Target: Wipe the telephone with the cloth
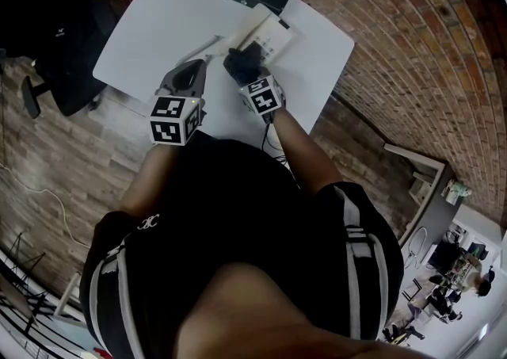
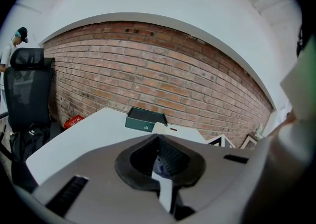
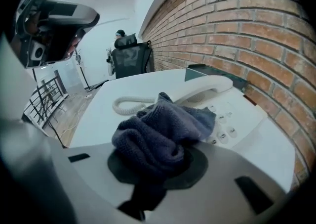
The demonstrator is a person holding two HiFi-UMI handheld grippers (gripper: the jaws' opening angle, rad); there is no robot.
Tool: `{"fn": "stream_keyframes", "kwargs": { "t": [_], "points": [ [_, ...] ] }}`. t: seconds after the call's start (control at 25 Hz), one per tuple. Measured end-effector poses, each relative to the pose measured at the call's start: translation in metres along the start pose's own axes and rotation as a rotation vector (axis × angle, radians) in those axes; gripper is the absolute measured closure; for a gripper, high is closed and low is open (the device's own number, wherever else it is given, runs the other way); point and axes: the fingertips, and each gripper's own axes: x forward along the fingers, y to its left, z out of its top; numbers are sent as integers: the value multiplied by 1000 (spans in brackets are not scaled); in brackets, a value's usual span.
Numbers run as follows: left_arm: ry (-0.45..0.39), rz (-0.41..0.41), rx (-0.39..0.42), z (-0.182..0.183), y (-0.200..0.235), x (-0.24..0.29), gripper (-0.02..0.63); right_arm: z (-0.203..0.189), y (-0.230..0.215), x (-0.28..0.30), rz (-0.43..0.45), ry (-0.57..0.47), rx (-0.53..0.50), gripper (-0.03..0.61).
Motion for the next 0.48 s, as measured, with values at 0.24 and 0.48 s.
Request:
{"fn": "stream_keyframes", "kwargs": {
  "t": [0.24, 0.48],
  "points": [
    [7, 5, -3, -5, 2, -2, 621, 3, -51, -9, -105, -14, 36, 525],
    [4, 23, -2, -5, 5, -9, 621, 9, -71, -11, -142, -8, -26, 523]
  ]
}}
